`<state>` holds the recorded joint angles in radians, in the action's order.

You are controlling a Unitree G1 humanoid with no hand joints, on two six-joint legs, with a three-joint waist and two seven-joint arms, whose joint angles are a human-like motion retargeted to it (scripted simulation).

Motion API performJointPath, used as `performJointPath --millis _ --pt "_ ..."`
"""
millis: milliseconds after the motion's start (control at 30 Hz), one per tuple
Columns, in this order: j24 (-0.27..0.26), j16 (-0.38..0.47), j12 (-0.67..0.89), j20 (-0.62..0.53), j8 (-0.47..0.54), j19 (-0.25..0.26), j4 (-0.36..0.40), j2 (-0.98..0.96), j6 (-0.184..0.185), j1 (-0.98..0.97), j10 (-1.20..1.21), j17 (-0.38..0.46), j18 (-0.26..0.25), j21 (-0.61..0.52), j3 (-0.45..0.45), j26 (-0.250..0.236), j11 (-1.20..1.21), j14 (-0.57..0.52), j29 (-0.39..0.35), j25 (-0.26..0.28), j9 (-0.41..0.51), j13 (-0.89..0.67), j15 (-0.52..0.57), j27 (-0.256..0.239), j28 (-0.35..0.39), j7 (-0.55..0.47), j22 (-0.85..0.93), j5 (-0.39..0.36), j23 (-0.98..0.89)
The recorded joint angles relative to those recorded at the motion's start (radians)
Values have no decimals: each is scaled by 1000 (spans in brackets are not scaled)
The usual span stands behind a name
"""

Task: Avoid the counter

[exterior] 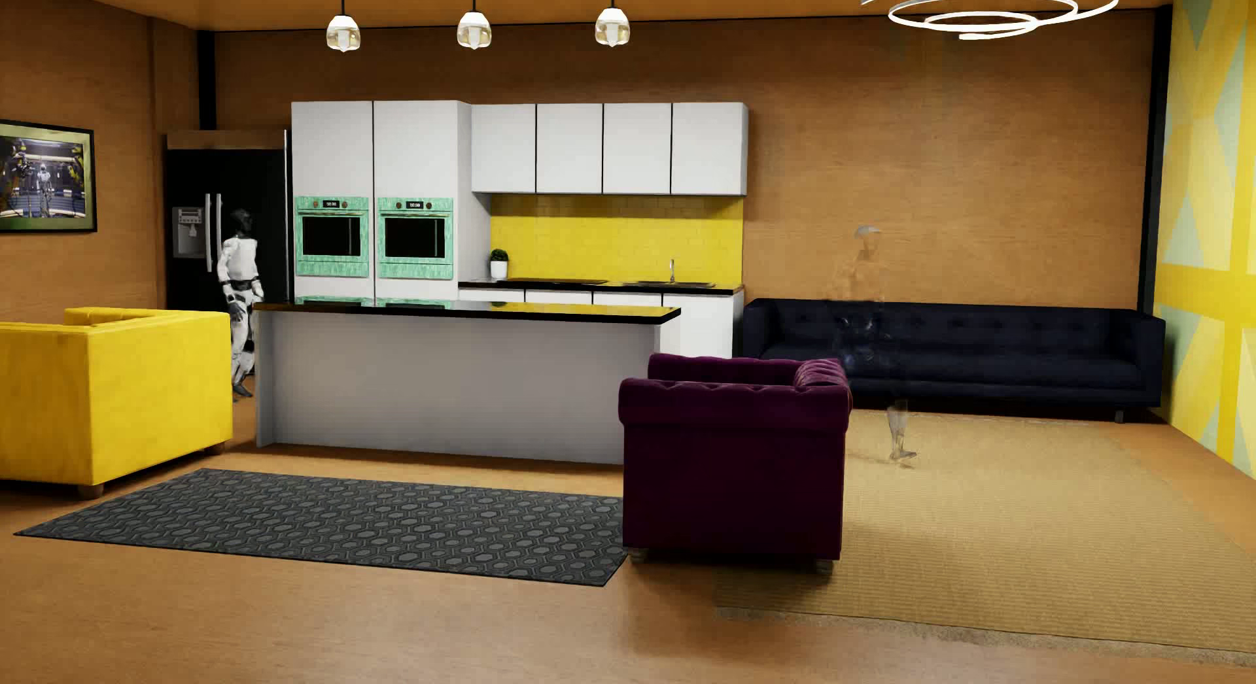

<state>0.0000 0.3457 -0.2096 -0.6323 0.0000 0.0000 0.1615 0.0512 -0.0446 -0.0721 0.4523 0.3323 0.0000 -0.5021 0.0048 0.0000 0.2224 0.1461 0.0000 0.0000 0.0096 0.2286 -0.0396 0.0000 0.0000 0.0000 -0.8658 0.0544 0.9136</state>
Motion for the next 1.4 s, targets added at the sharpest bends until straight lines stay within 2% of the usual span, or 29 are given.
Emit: performJointPath --millis 33,67,100,200,267,333,433,533,600,633,700,733,767,833,867,900,967,1000,1033,1067,1100,1133,1167,1200,1233,1267,1300,1333,1400 --pt "0 3 -4 -4 0 0 1 -3 4 1 7 3 0 -6 2 0 98 -10 0 0 2 4 -37 0 0 0 11 -3 -1" --pt "0 6 -8 -10 0 0 3 -9 7 2 15 5 0 -8 -10 0 254 -15 0 0 3 11 -162 0 0 0 23 -11 -1" --pt "0 7 -10 -12 0 0 10 -42 9 -3 26 8 0 2 -32 0 288 -15 0 0 0 18 -242 0 0 0 33 -15 -1" --pt "0 33 1 10 0 0 35 -221 -13 68 46 5 0 43 -71 0 618 23 0 0 67 34 -278 0 0 0 102 12 -29" --pt "0 39 21 25 0 0 25 -351 -11 123 27 4 0 47 -130 0 759 100 0 0 89 50 -275 0 0 0 155 15 -44" --pt "0 19 45 57 0 0 -12 -456 19 177 -8 16 0 52 -211 0 709 174 0 0 85 78 -246 0 0 0 175 16 -36" --pt "0 40 90 25 0 0 -27 -584 22 302 -50 20 0 27 -241 0 552 319 0 0 106 95 -116 0 0 0 219 44 15" --pt "0 41 130 5 0 0 -40 -659 18 401 -58 16 0 -3 -278 0 436 360 0 0 107 97 -98 0 0 0 209 64 63" --pt "0 35 123 17 0 0 -67 -687 25 450 -43 15 0 7 -311 0 510 305 0 0 97 109 -123 0 0 0 165 65 86" --pt "0 27 106 -2 0 0 -81 -694 36 449 -5 17 0 12 -330 0 571 226 0 0 89 109 -131 0 0 0 143 62 99" --pt "0 15 71 -45 0 0 -116 -652 59 396 191 17 0 -9 -322 0 670 -57 0 0 84 97 -189 0 0 0 58 23 129" --pt "0 12 53 -56 0 0 -118 -604 49 320 366 13 0 -9 -297 0 681 -205 0 0 83 89 -228 0 0 0 17 4 128" --pt "0 16 38 -66 0 0 -120 -541 39 216 574 8 0 -4 -268 0 673 -281 0 0 91 81 -261 0 0 0 -8 -15 107" --pt "0 20 -9 -43 0 0 -114 -385 17 5 864 5 0 0 -174 0 614 -256 0 0 111 61 -309 0 0 0 -13 -46 41" --pt "0 19 -28 -36 0 0 -100 -298 -2 -102 874 6 0 5 -121 0 558 -244 0 0 115 46 -315 0 0 0 -14 -45 6" --pt "0 24 -34 -53 0 0 -87 -206 -18 -194 793 9 0 23 -69 0 489 -259 0 0 125 34 -307 0 0 0 -23 -45 -33" --pt "0 33 -67 -44 0 0 -76 -23 -39 -325 460 21 0 51 29 0 363 -373 0 0 126 26 -310 0 0 0 -18 -35 -110" --pt "0 37 -79 -40 0 0 -83 56 -47 -368 275 32 0 46 76 0 315 -370 0 0 121 12 -329 0 0 0 -11 -29 -145" --pt "0 38 -85 -36 0 0 -89 120 -47 -409 128 43 0 54 106 0 286 -259 0 0 111 -4 -354 0 0 0 -6 -27 -176" --pt "0 41 -92 -34 0 0 -98 178 -50 -440 45 52 0 56 130 0 275 -83 0 0 105 -23 -378 0 0 0 -1 -22 -194" --pt "0 43 -96 -32 0 0 -113 219 -57 -459 40 56 0 58 155 0 280 16 0 0 104 -42 -389 0 0 0 1 -12 -200" --pt "0 41 -99 -27 0 0 -121 247 -61 -480 64 53 0 70 180 0 301 -62 0 0 104 -52 -375 0 0 0 -3 -4 -194" --pt "0 39 -104 -33 0 0 -106 270 -68 -516 101 47 0 86 206 0 347 -242 0 0 103 -43 -323 0 0 0 -12 16 -176" --pt "0 34 -101 -33 0 0 -87 251 -88 -538 183 34 0 102 207 0 432 -387 0 0 91 -32 -207 0 0 0 -28 45 -151" --pt "0 31 -98 -44 0 0 -48 211 -108 -521 245 21 0 99 177 0 570 -432 0 0 81 -16 -53 0 0 0 -51 71 -114" --pt "0 26 -87 -57 0 0 -8 130 -109 -477 276 21 0 80 138 0 755 -415 0 0 72 3 62 0 0 0 -65 81 -84" --pt "0 17 -76 -31 0 0 32 18 -113 -415 276 22 0 68 101 0 947 -369 0 0 66 23 61 0 0 0 -73 102 -76" --pt "0 10 -64 6 0 0 54 -80 -110 -318 244 19 0 69 58 0 1081 -298 0 0 70 43 -46 0 0 0 -74 109 -75" --pt "0 23 -21 11 0 0 43 -261 -62 -104 145 21 0 50 -57 0 1102 -144 0 0 79 66 -218 0 0 0 -44 77 -48"
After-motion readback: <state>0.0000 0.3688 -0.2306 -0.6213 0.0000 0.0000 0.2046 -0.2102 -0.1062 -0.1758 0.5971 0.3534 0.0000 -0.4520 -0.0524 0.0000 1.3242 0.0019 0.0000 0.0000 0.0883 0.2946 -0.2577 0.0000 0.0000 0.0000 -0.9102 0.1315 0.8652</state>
